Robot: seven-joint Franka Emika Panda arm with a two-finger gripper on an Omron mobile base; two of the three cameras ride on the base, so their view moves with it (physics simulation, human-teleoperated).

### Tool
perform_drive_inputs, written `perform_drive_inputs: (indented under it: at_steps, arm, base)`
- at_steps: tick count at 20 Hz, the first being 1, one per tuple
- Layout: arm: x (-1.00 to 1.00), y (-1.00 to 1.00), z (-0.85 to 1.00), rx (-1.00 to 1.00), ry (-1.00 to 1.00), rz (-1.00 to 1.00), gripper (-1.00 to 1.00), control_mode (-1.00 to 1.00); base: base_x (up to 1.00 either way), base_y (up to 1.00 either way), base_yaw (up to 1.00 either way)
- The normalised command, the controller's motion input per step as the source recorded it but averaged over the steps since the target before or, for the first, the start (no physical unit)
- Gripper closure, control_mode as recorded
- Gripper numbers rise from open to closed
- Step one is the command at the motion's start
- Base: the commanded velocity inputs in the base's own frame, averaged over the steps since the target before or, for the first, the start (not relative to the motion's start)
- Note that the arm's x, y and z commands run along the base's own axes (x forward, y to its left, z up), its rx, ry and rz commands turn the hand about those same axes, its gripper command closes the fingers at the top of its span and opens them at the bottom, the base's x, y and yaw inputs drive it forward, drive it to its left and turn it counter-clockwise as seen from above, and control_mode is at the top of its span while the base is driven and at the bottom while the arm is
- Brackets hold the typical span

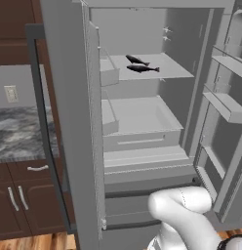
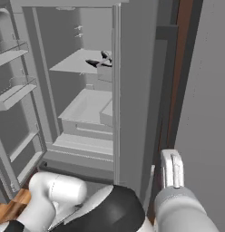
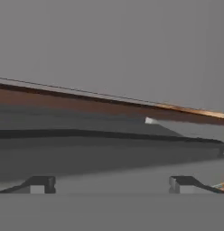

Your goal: Place the fish on the counter behind the older fish on the same shelf of the fridge to maintain FIFO order. Close the fridge door when finished.

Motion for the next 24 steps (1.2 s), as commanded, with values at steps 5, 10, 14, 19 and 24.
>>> perform_drive_inputs:
  at_steps: [5,10,14,19,24]
  arm:
    - [0.71,-0.44,-0.43,0.45,-0.09,-0.07,-1.00,-1.00]
    - [0.88,-0.33,-0.40,0.42,-0.01,-0.02,-1.00,-1.00]
    - [0.77,-0.25,-0.36,0.17,0.06,0.06,-1.00,-1.00]
    - [0.96,-0.17,-0.31,0.06,0.11,0.10,-1.00,-1.00]
    - [0.81,-0.05,-0.27,0.07,0.04,0.15,-1.00,-1.00]
  base:
    - [0.00,0.00,0.00]
    - [0.00,0.00,0.00]
    - [0.00,0.00,0.00]
    - [0.00,0.00,0.00]
    - [0.00,0.00,0.00]
